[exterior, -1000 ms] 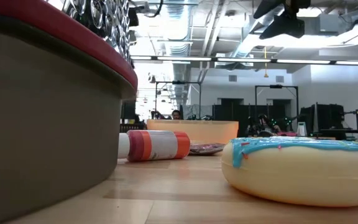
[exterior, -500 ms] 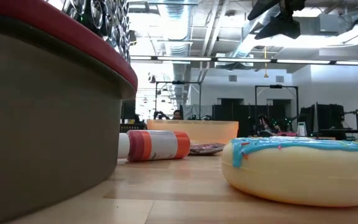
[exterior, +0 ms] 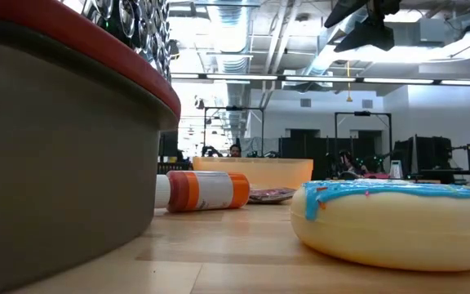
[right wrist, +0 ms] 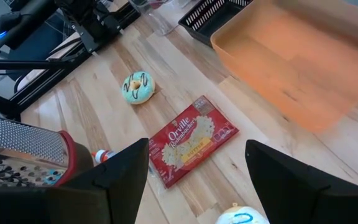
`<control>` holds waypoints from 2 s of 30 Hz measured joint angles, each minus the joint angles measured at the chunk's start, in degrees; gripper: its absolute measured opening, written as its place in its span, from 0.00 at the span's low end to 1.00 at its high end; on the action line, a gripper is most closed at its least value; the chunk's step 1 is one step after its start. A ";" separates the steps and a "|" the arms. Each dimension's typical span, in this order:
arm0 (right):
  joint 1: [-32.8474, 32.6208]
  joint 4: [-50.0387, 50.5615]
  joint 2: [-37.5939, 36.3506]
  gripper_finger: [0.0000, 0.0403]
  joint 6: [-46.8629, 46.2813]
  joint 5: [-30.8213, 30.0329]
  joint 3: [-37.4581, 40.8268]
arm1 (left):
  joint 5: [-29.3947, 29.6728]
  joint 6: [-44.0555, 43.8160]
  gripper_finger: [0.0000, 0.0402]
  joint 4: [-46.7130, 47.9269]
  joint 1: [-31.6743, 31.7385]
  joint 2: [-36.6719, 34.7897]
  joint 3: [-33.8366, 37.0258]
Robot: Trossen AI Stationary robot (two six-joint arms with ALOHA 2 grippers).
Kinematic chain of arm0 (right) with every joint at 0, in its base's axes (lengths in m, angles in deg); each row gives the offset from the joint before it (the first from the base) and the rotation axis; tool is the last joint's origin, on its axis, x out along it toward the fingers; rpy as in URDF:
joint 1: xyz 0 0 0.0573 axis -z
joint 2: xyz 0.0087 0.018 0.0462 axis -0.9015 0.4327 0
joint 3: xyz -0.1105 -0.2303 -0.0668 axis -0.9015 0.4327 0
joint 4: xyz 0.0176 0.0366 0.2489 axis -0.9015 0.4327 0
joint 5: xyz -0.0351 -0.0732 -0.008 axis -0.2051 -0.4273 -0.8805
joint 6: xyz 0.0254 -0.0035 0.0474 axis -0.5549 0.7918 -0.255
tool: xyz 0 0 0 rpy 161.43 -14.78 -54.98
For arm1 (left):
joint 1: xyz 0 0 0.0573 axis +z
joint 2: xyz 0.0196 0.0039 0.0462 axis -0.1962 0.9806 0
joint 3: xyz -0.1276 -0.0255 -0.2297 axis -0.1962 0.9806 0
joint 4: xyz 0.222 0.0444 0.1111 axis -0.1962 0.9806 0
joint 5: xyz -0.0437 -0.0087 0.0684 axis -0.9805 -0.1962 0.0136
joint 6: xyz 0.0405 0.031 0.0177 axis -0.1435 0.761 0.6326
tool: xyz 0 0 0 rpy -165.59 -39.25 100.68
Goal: Pick & Place Food Item
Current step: Put the red food coloring bottle into the transparent bin
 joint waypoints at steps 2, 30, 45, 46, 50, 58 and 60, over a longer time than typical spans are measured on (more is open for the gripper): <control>-0.02 0.00 0.00 0.64 -0.26 0.02 0.00 | 0.35 -3.20 0.28 -2.51 0.74 0.00 2.15; -0.13 0.01 0.00 0.64 -1.97 -0.39 0.00 | -4.13 7.10 0.28 -12.00 20.01 0.04 8.25; -0.13 0.01 0.00 0.64 -2.14 -1.29 0.00 | -6.20 7.57 0.28 -16.12 20.69 -0.17 11.76; -0.13 0.01 0.00 0.64 -2.15 -1.29 0.00 | -6.20 7.59 0.28 -16.21 20.69 -0.19 11.86; -0.13 0.02 0.00 0.64 -2.21 -1.29 0.00 | -6.75 7.99 0.34 -17.84 20.69 -0.75 12.02; -0.13 0.04 0.00 0.64 -2.62 -1.29 0.00 | -6.77 8.04 0.41 -17.93 20.69 -4.75 12.21; -0.13 0.04 0.00 0.64 -2.62 -1.29 0.00 | -6.70 8.05 0.42 -17.79 20.69 -5.98 12.21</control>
